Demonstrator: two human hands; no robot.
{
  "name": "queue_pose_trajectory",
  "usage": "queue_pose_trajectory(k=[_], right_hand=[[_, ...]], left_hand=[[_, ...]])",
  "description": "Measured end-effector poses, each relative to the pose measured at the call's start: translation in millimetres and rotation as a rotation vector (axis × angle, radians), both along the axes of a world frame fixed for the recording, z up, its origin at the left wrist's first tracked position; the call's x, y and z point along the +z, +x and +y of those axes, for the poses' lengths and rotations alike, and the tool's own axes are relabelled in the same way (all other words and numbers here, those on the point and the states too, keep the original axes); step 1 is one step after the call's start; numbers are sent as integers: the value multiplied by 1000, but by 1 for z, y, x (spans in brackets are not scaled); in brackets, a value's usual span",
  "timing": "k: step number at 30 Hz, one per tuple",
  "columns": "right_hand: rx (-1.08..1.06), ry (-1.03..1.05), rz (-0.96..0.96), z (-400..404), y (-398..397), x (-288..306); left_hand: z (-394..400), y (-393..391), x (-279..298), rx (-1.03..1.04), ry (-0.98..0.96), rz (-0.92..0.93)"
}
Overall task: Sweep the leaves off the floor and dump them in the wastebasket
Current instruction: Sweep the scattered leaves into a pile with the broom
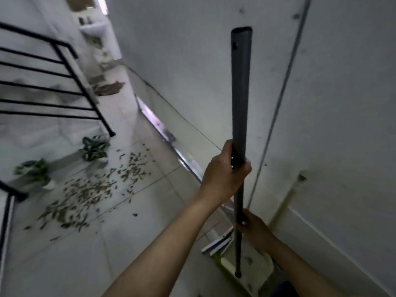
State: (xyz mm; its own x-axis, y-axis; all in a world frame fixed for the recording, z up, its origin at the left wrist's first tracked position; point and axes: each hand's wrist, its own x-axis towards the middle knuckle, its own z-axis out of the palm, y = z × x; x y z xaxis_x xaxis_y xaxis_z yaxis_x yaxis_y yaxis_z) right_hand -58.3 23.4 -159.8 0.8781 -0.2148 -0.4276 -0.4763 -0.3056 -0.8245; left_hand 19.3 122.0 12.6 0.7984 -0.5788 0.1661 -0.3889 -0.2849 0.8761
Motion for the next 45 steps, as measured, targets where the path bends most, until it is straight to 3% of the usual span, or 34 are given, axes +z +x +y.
queue_pose_trajectory(k=[5, 9, 15, 22, 30, 37, 45], right_hand=[[249, -83, -25, 51, 22, 3], [465, -152, 15, 91, 40, 8], [782, -305, -46, 167, 86, 39], [874, -433, -134, 257, 139, 82], [812, -540, -155, 324, 195, 86], [790, -650, -199, 344, 255, 69], [820, -752, -262, 352, 371, 39]], left_hand=[[74, 3, -6, 288, -53, 9], [134, 4, -6, 390, -131, 124], [227, 31, 8, 579, -324, 105], [328, 70, 44, 634, -503, 125], [406, 108, 40, 648, -516, 98], [434, 148, 10, 718, -489, 183], [434, 237, -21, 793, -598, 283]])
